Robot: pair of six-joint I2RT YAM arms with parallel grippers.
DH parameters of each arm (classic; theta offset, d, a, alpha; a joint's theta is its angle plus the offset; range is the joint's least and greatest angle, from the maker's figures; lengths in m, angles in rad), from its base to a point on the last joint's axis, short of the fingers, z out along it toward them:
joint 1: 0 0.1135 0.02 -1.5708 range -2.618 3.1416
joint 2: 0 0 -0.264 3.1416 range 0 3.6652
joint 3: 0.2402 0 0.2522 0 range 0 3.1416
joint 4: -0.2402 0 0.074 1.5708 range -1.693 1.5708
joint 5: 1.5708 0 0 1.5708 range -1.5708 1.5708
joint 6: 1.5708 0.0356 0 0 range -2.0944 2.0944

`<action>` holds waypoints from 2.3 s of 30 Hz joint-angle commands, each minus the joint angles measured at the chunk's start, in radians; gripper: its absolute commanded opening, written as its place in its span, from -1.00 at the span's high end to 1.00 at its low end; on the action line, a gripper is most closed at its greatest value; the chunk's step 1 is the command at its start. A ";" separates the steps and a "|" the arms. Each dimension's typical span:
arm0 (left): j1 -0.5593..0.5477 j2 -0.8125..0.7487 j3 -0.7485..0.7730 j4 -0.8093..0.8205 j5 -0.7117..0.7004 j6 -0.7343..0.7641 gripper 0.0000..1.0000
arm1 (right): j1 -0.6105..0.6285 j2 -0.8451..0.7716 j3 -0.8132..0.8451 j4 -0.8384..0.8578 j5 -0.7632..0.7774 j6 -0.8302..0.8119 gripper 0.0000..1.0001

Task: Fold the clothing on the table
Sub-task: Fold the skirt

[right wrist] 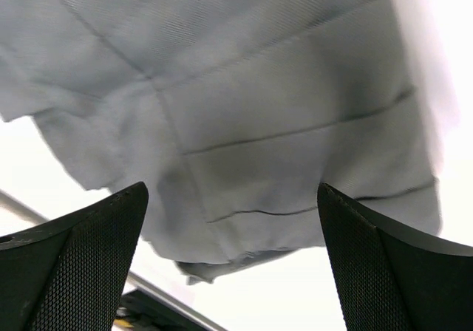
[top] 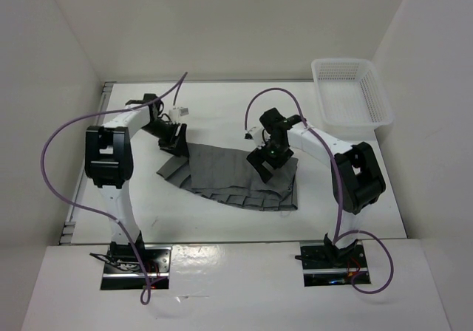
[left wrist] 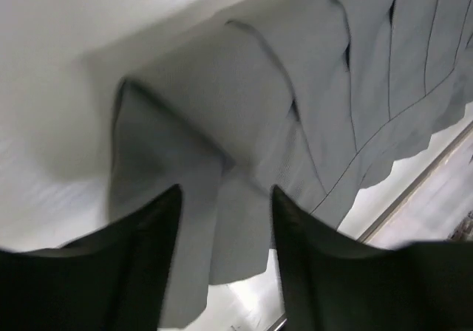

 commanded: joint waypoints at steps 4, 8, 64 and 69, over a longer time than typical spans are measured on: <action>0.118 -0.283 -0.086 0.133 -0.081 -0.057 -0.59 | -0.007 -0.025 0.071 -0.023 -0.184 0.085 -0.98; 0.156 -0.391 -0.157 0.196 -0.216 -0.112 -0.97 | 0.002 -0.025 0.071 0.026 -0.206 0.165 -0.98; 0.369 -0.721 -0.482 0.302 -0.330 -0.128 -1.00 | 0.032 0.638 0.789 -0.097 0.133 -0.188 -0.98; 0.369 -0.712 -0.482 0.302 -0.321 -0.128 -1.00 | 0.013 0.702 0.928 -0.077 0.155 -0.286 -0.98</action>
